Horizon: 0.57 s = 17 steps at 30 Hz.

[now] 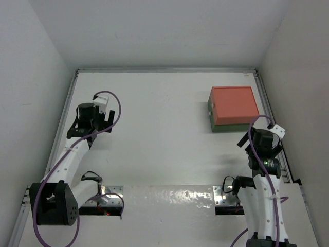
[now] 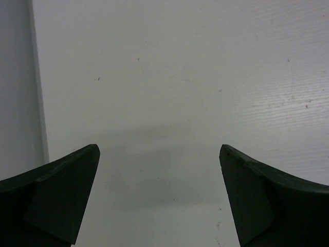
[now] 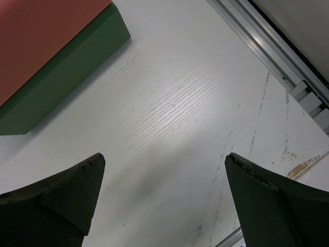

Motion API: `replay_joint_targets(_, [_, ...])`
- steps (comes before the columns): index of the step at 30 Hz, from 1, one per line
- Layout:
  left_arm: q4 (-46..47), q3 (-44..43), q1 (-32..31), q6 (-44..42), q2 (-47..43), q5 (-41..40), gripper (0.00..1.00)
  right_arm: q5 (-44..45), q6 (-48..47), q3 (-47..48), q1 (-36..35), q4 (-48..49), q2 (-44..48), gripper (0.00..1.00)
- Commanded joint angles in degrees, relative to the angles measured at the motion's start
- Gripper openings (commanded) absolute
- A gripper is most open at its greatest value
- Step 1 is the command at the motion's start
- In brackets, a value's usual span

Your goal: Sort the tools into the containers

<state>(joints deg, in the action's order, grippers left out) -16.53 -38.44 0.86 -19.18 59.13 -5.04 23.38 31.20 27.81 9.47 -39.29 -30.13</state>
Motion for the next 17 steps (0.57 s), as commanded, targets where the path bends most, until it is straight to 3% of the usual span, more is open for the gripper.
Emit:
replay_joint_targets(1, [2.6,0.7,0.5,0.1,-0.3,-0.4,1.0,-0.8,0.2,-0.1,0.1,1.7,-0.3,0.99])
replay_joint_targets(17, [2.4,0.4,0.5,0.0,1.8,0.4,1.0,-3.1,-1.4,-1.0,0.1,3.6,1.9,0.99])
